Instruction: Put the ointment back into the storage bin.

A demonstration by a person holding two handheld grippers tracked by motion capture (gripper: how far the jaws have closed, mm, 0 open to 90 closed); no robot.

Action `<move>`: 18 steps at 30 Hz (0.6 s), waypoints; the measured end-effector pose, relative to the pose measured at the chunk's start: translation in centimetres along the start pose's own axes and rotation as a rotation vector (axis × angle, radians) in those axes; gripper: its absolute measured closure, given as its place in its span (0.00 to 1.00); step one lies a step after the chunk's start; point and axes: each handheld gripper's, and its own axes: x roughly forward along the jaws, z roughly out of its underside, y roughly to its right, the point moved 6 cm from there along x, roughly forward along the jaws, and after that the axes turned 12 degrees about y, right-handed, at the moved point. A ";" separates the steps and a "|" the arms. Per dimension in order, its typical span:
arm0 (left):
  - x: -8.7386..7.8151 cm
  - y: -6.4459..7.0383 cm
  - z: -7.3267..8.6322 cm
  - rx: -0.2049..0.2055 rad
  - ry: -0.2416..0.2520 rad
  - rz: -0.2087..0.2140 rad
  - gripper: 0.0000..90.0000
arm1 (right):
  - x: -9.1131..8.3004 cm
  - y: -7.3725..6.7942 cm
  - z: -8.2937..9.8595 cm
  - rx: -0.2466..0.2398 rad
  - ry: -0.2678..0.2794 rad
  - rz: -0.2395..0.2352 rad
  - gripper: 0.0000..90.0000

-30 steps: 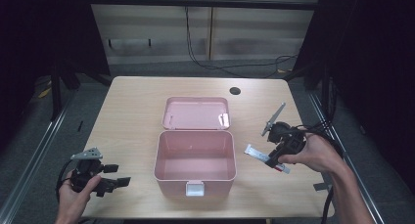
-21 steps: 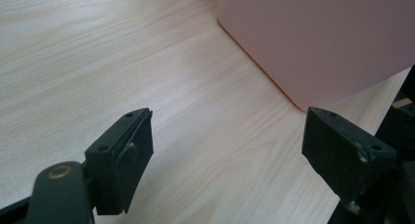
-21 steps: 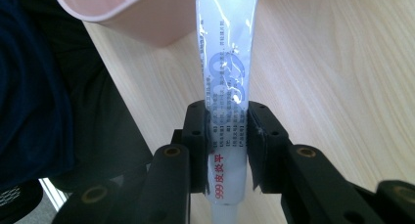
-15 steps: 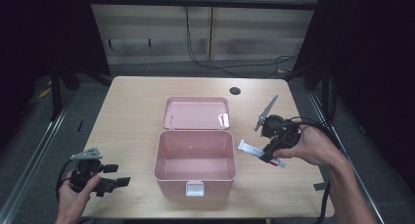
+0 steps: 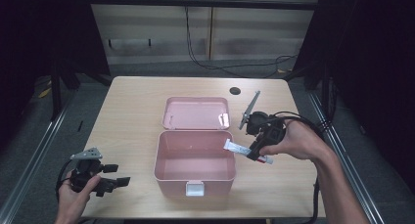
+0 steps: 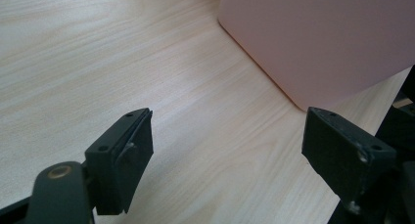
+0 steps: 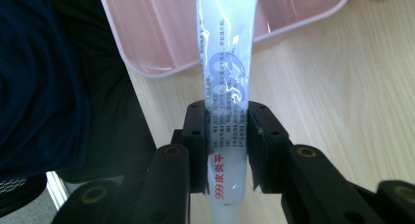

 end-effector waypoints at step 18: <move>-0.1 0.1 -0.1 -0.006 0.013 -0.001 0.21 | 1.3 -1.3 -3.7 -0.094 -0.015 -0.038 0.80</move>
